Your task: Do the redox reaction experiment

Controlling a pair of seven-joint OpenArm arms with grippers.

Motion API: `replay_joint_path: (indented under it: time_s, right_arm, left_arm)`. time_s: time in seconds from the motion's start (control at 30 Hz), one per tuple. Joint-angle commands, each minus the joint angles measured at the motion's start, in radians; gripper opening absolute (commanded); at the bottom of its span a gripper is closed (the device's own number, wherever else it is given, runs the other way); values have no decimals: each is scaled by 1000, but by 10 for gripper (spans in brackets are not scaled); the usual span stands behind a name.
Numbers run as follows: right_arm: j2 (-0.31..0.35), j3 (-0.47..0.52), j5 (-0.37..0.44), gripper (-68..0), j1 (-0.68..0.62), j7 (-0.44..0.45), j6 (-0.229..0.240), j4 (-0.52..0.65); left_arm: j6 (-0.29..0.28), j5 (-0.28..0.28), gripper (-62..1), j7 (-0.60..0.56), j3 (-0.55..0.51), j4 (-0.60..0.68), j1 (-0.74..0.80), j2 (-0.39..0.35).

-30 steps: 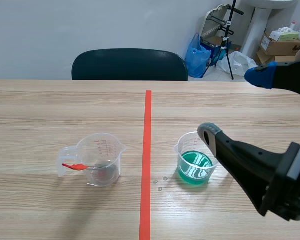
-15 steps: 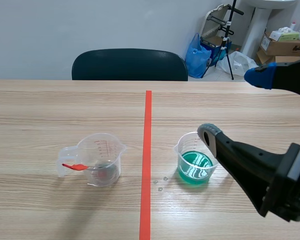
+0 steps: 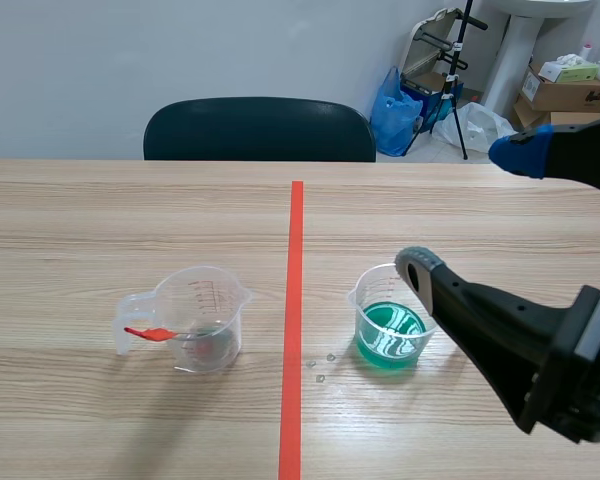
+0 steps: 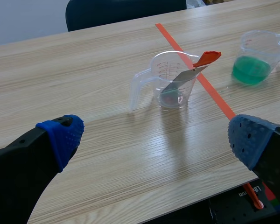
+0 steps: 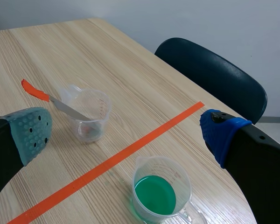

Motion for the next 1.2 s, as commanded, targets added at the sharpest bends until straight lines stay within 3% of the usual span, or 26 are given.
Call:
replay_joint_path:
  time_s: [0.0, 1.17]
  right_arm:
    - [2, 2, 12, 4, 11, 11, -4, 17]
    - [2, 1, 12, 4, 11, -37, -4, 17]
  left_arm:
    - [1, -10, 14, -14, -3, 21, 13, -6]
    - [0, -10, 14, -15, -3, 21, 13, -6]
